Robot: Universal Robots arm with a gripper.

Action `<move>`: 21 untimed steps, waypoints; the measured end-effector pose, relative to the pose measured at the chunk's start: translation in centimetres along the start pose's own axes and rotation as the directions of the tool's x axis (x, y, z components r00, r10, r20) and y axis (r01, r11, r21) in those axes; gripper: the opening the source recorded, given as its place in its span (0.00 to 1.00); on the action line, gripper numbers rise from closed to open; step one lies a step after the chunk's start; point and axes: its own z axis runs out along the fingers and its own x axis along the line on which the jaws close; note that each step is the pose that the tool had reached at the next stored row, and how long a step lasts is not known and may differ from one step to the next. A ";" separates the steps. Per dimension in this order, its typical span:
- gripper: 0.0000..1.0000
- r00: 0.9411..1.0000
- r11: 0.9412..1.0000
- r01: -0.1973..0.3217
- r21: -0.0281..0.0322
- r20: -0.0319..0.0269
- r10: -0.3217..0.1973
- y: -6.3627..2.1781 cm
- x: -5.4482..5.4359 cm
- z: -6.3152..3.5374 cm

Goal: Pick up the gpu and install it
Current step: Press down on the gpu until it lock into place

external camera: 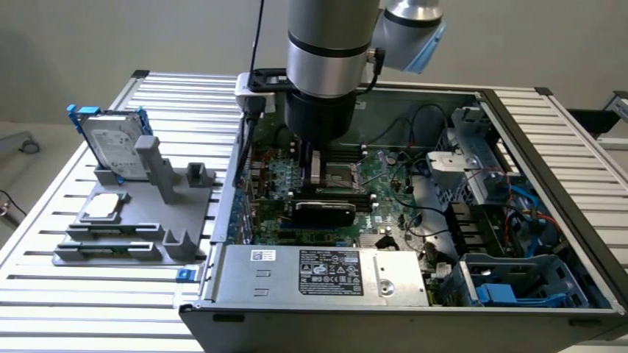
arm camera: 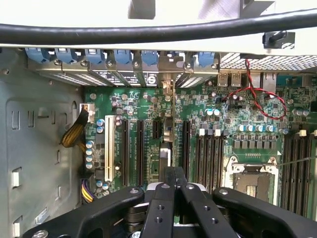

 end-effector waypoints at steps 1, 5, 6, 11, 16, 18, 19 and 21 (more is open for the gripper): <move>0.11 1.000 1.000 0.000 0.000 0.000 0.000 0.02 0.0 0.19; 0.11 1.000 1.000 0.000 0.000 0.000 0.000 0.18 -0.4 0.92; 0.11 1.000 1.000 0.000 0.000 0.000 0.000 0.26 -0.5 1.13; 0.11 1.000 1.000 0.000 0.001 0.000 0.000 0.53 -0.8 1.96; 0.11 1.000 1.000 0.000 0.001 0.000 0.000 0.52 -0.9 2.16; 0.11 1.000 1.000 0.000 0.001 -0.001 0.000 0.52 -0.9 2.17; 0.11 1.000 1.000 0.000 0.001 -0.001 0.000 0.52 -0.9 2.18; 0.11 1.000 1.000 0.000 0.001 -0.003 0.000 0.52 -0.9 2.22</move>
